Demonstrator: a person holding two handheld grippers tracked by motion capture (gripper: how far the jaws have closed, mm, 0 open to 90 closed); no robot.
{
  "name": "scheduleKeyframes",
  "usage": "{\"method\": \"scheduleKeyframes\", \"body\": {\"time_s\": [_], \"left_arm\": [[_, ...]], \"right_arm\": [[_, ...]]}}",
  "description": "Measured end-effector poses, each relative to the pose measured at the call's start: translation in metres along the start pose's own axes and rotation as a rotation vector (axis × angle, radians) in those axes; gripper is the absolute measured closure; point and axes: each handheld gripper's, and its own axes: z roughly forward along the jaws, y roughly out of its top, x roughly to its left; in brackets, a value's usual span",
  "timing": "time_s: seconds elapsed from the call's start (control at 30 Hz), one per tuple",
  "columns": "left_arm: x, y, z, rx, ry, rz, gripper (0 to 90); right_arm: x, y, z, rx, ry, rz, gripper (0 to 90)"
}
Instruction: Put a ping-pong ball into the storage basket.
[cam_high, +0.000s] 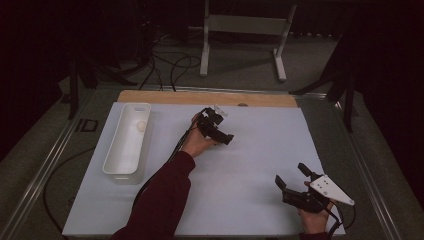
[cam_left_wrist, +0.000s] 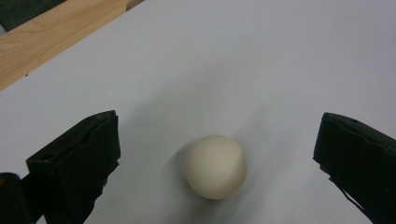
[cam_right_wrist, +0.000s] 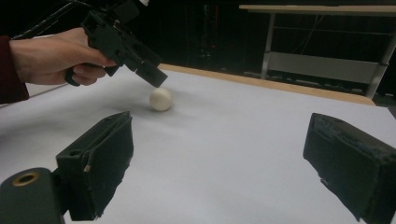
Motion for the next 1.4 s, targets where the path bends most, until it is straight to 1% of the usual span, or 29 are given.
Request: {"method": "scheduleKeyframes", "body": {"time_s": [0.17,0.3,0.4,0.5,0.67,0.8,0.97,1.0,1.17,1.2,1.23,1.4], "left_arm": [[0.0,-0.002,0.004,0.024,-0.004,-0.005,1.6],[0.0,-0.003,0.007,0.051,0.006,-0.009,2.8],[0.001,-0.004,0.008,0.06,0.011,-0.015,3.8],[0.001,-0.004,0.01,0.063,0.004,-0.022,5.0],[0.0,-0.006,0.012,0.079,0.0,-0.024,8.8],[0.0,-0.006,0.013,0.084,-0.008,-0.022,15.0],[0.0,-0.008,0.016,0.098,-0.008,-0.029,17.9],[0.001,-0.008,0.017,0.105,-0.01,-0.036,18.8],[0.001,-0.01,0.02,0.126,-0.012,-0.038,22.2],[0.001,-0.01,0.021,0.131,-0.016,-0.037,23.2],[0.001,-0.011,0.021,0.136,-0.012,-0.039,24.4],[0.002,-0.011,0.022,0.141,-0.015,-0.044,31.3]], "right_arm": [[0.0,0.0,0.0,0.0,0.0,0.0,8.2],[0.0,0.0,0.0,0.0,0.0,0.0,8.2],[0.0,0.0,0.0,0.0,-0.001,0.0,8.2],[0.0,0.0,0.0,0.001,-0.001,-0.001,8.2],[0.0,0.0,-0.001,0.001,-0.002,0.002,8.2],[0.0,0.0,-0.001,0.001,-0.003,0.002,8.2],[0.0,0.0,0.0,0.002,-0.003,0.0,8.3],[0.0,0.0,0.0,0.003,-0.003,0.0,8.3],[0.0,0.0,0.0,0.004,-0.004,-0.002,8.3],[0.0,0.0,0.0,0.005,-0.004,-0.002,8.3],[0.0,0.0,0.0,0.006,-0.004,-0.002,8.3],[0.0,0.0,0.0,0.006,-0.004,-0.004,8.3]]}}
